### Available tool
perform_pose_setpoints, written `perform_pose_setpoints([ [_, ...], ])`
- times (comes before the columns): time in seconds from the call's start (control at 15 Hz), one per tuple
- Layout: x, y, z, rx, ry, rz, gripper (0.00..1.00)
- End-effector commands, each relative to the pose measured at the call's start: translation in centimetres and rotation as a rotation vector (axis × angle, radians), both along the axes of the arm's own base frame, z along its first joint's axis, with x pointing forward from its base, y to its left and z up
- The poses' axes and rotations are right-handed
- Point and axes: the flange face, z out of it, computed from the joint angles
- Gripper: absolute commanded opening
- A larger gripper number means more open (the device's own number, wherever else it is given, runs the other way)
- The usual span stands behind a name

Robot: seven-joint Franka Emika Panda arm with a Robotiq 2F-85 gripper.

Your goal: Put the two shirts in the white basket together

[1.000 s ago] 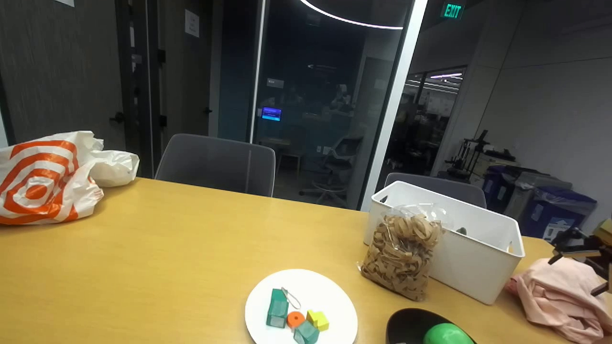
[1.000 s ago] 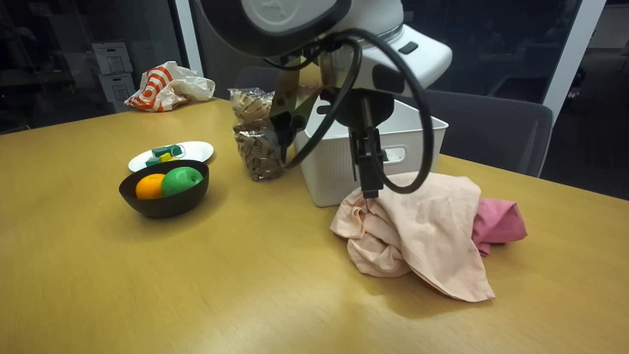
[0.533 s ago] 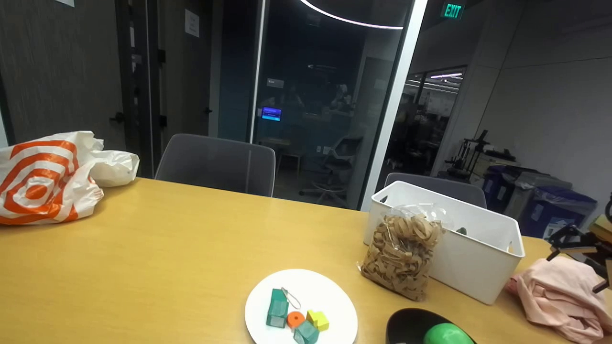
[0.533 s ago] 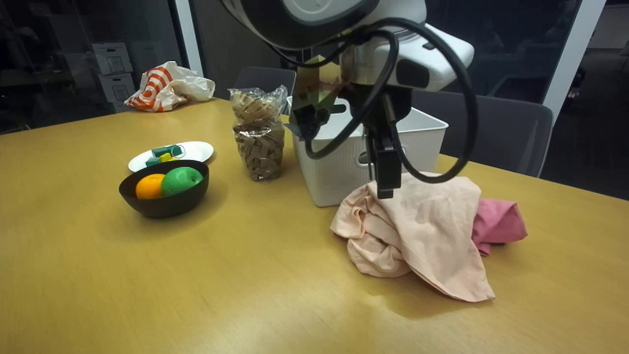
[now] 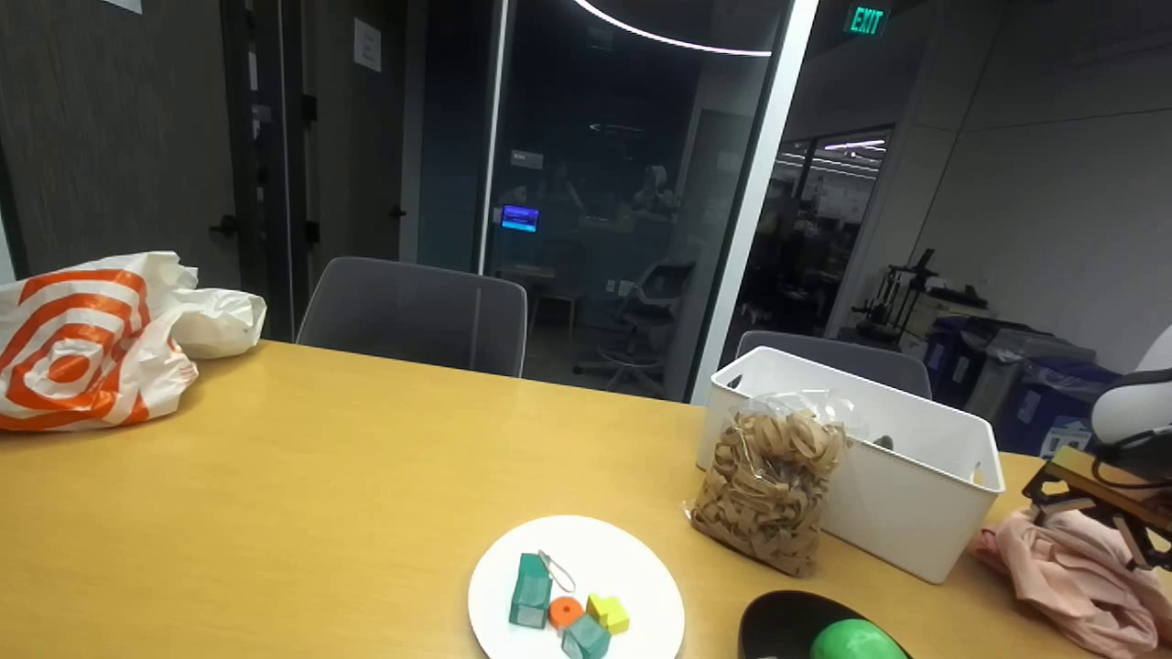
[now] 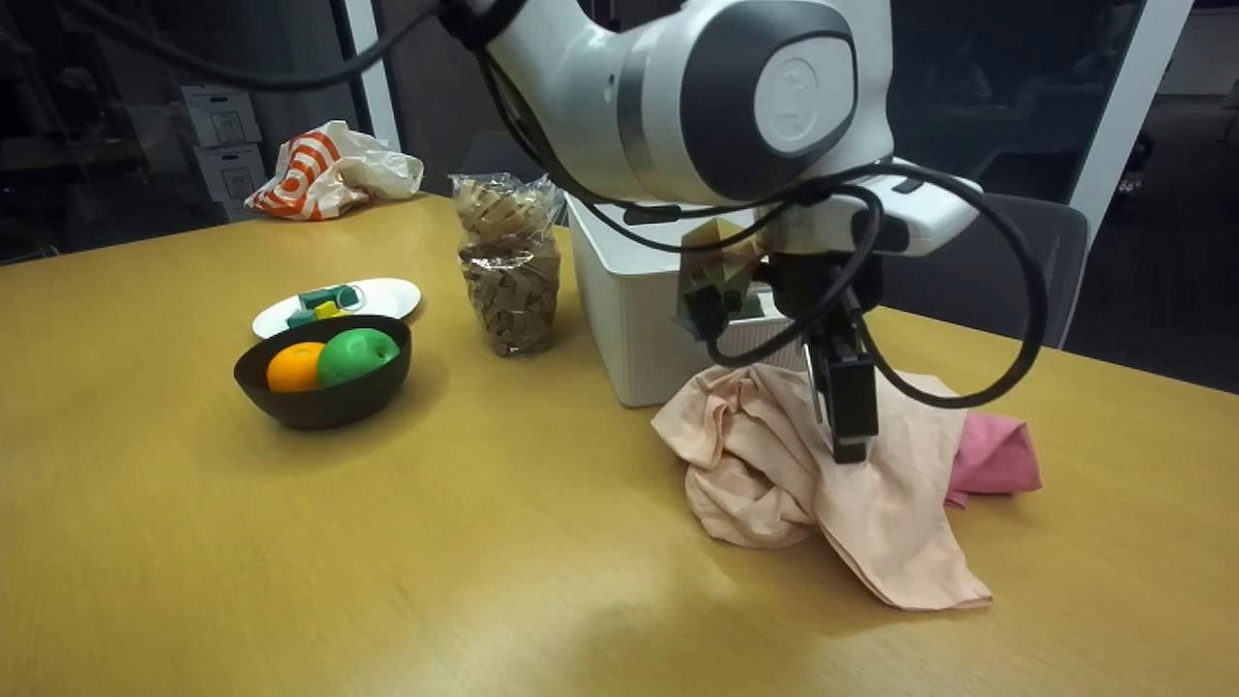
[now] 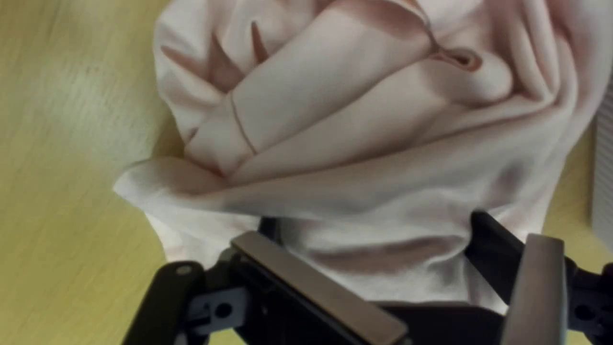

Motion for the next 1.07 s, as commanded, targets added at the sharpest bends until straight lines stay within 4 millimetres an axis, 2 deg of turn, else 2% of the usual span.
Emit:
perform_pose_setpoints([
  [0.0, 1.7, -0.9, -2.7, 0.0, 0.074, -0.038, 1.0],
  [0.2, 1.9, -0.5, -4.8, 0.057, 0.127, -0.048, 1.0],
  [0.33, 2.0, -0.5, -5.1, 0.071, 0.136, -0.066, 1.0],
  [0.4, 2.2, -0.6, -5.0, 0.074, 0.136, -0.069, 0.75],
  [0.47, 2.3, -0.7, -4.7, 0.072, 0.132, -0.077, 0.74],
  [1.0, 1.6, -1.0, -3.7, 0.107, 0.138, -0.116, 0.16],
])
